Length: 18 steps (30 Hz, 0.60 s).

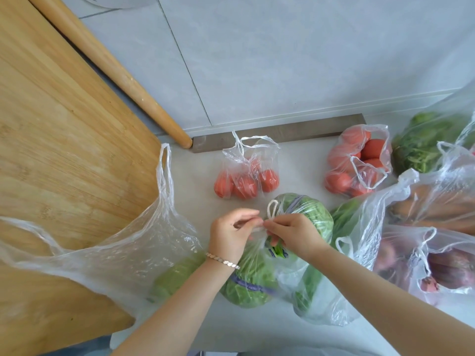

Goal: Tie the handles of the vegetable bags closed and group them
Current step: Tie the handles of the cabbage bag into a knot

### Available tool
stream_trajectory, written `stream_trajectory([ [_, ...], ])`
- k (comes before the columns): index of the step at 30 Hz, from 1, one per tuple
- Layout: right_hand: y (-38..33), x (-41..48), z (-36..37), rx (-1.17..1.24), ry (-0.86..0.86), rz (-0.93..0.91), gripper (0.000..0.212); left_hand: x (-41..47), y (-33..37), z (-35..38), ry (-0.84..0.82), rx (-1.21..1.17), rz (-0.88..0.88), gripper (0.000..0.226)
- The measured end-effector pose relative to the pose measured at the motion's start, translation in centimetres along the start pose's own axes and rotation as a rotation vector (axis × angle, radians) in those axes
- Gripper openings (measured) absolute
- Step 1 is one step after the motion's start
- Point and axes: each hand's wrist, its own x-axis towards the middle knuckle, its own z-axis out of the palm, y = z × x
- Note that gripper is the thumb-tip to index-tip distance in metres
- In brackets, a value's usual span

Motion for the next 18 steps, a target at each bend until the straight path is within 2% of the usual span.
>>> stream_trajectory([
  [3,-0.4,0.1,0.0,0.044,0.027,-0.037,0.024,0.0,-0.4,-0.1,-0.028,0.038,-0.021,0.021],
  [9,-0.3,-0.1,-0.2,-0.059,0.097,-0.14,0.018,0.9,-0.2,-0.3,-0.17,0.2,0.009,0.021],
  [14,1.2,0.1,0.8,-0.368,0.267,-0.426,0.025,1.5,0.9,-0.7,-0.359,0.28,-0.007,0.011],
  [17,1.6,0.3,0.9,-0.376,0.314,-0.491,0.031,1.6,0.4,-0.6,-0.381,0.256,-0.042,0.033],
  [18,1.5,0.3,0.9,-0.358,0.326,-0.484,0.031,1.5,0.2,-0.4,-0.372,0.24,-0.054,0.031],
])
